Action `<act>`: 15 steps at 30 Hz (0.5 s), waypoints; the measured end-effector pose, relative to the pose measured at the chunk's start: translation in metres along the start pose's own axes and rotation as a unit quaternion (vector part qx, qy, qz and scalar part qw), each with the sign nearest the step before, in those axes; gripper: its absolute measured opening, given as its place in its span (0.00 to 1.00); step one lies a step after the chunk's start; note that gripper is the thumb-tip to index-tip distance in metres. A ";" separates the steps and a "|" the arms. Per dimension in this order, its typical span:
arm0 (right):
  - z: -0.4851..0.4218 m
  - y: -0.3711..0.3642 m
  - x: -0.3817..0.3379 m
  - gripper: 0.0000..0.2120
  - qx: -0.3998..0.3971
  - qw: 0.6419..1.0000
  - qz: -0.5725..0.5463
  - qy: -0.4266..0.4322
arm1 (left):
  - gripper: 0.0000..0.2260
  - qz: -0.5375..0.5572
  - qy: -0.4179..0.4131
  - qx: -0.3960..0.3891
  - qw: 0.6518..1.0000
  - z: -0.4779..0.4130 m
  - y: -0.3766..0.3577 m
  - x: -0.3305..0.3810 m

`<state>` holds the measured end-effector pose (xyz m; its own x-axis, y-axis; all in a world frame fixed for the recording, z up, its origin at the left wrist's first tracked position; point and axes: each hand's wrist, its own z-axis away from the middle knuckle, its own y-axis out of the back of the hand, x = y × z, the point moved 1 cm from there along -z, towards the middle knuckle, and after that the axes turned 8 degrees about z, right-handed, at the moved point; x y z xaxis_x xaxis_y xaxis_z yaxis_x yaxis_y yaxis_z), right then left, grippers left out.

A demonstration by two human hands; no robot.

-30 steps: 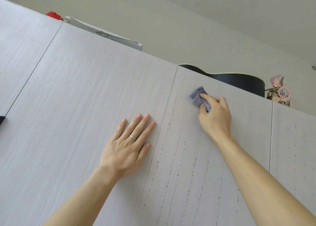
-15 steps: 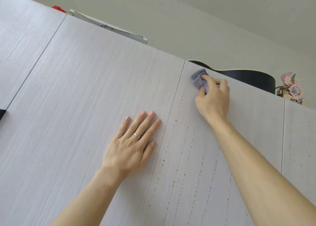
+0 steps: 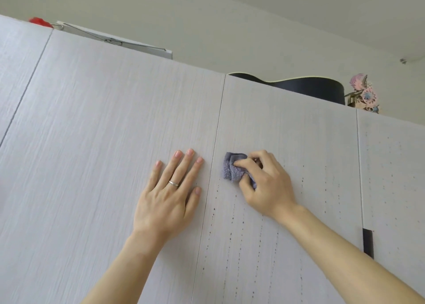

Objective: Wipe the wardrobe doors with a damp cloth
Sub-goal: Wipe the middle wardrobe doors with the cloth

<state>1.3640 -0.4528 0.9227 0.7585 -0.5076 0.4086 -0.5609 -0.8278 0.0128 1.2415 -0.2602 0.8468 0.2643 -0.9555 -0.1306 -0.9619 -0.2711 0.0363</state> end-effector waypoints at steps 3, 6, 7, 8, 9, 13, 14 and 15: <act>-0.029 0.001 0.018 0.14 0.012 0.995 0.003 -0.098 | 0.25 -0.006 -0.002 0.001 1.000 -0.001 0.000 0.001; -0.050 -0.006 0.021 0.14 0.047 0.972 -0.018 -0.228 | 0.25 -0.008 0.000 -0.001 1.000 -0.001 0.001 0.001; -0.051 -0.009 0.017 0.14 0.065 0.968 -0.021 -0.241 | 0.25 -0.010 0.001 -0.005 1.000 -0.001 0.001 0.002; -0.050 -0.012 0.012 0.14 0.078 0.968 -0.020 -0.236 | 0.25 -0.011 0.005 -0.007 1.000 -0.001 0.001 0.002; -0.044 -0.015 0.005 0.14 0.086 0.972 -0.020 -0.219 | 0.25 -0.013 0.009 -0.008 1.000 -0.001 0.001 0.001; 0.005 -0.016 -0.020 0.13 0.065 0.993 -0.038 -0.086 | 0.25 -0.015 0.015 -0.015 1.000 -0.002 0.001 0.003; 0.015 -0.014 -0.024 0.13 0.049 0.997 -0.040 -0.049 | 0.25 -0.015 0.017 -0.017 1.000 -0.002 0.002 0.003; 0.023 -0.011 -0.024 0.14 0.032 0.998 -0.041 -0.017 | 0.25 -0.015 0.019 -0.020 1.000 -0.001 0.003 0.004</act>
<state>1.3599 -0.4370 0.8918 0.8125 -0.4446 0.3771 -0.4747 -0.8800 -0.0148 1.2401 -0.2650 0.8475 0.2964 -0.9504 -0.0948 -0.9501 -0.3035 0.0723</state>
